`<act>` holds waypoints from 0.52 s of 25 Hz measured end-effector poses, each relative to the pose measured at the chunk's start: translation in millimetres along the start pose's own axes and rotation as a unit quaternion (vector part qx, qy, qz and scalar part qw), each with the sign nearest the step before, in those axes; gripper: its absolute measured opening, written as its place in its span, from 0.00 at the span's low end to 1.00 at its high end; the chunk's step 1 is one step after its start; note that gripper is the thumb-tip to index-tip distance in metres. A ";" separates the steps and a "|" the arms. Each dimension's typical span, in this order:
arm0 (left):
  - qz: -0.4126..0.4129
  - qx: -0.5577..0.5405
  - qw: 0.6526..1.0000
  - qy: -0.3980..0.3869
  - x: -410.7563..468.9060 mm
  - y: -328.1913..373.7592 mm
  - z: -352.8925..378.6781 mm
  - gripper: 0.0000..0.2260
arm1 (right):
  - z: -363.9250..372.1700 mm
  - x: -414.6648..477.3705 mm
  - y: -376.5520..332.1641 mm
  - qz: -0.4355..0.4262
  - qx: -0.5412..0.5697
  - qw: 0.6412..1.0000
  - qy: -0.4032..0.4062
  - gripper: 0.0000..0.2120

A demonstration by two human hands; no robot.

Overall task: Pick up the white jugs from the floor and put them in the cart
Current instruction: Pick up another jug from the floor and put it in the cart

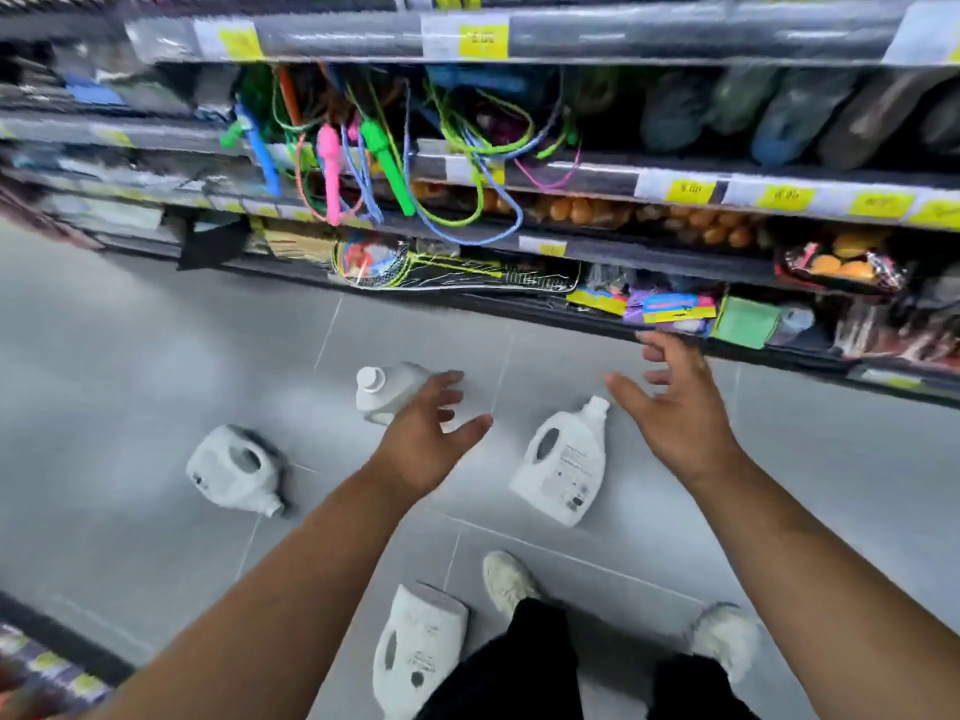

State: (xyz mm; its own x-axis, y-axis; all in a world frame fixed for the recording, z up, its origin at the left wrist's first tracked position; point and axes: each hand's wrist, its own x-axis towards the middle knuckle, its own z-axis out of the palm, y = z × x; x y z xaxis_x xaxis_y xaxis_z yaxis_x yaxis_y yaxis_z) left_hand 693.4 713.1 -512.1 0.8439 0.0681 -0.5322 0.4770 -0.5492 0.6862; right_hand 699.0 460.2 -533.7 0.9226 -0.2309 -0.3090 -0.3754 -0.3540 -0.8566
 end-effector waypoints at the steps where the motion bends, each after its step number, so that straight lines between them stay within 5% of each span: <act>1: 0.004 0.006 1.000 -0.013 20.6 -8.0 7.0 0.27 | 10.6 4.6 14.3 0.015 0.012 1.000 0.018 0.24; 13: -0.001 0.090 0.992 -0.089 206.6 -188.8 186.0 0.29 | 135.7 39.3 290.9 0.116 0.024 0.991 0.054 0.23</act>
State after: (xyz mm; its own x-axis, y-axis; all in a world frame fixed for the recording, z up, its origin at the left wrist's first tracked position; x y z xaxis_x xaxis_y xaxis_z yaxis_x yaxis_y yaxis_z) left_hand 732.0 675.9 -843.8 0.7786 -0.0686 -0.6237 0.4143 -0.6903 0.5932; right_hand 638.1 471.1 -851.1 0.7957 -0.3977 -0.4568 -0.5701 -0.2370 -0.7866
